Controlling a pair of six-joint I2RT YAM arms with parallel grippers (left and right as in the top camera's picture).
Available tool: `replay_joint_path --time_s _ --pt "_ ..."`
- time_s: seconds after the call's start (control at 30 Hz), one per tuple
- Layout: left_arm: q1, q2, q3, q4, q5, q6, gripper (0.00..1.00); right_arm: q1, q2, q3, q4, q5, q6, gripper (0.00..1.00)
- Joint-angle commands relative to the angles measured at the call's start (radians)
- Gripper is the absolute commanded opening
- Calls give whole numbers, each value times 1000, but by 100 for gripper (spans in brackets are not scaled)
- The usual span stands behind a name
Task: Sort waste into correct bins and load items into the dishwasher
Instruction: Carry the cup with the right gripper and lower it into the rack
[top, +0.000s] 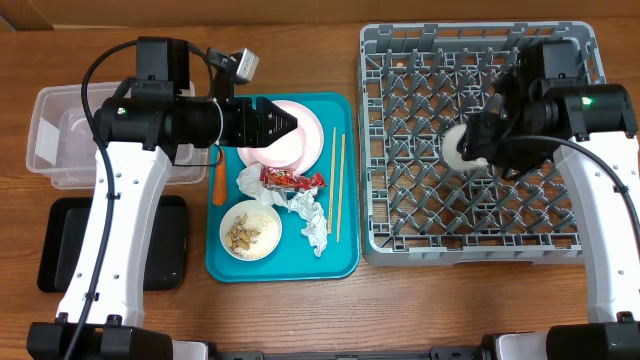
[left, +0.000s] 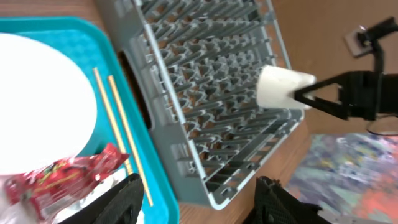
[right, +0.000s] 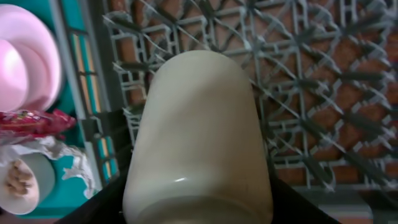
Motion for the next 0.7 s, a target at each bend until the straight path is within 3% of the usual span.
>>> replay_joint_path --time_s 0.0,0.67 --pt "2 6 3 -8 -63 12 60 1 -13 33 -36 95 43 37" --pt "-22 6 3 -27 -156 12 61 7 -12 5 -153 75 69 36"
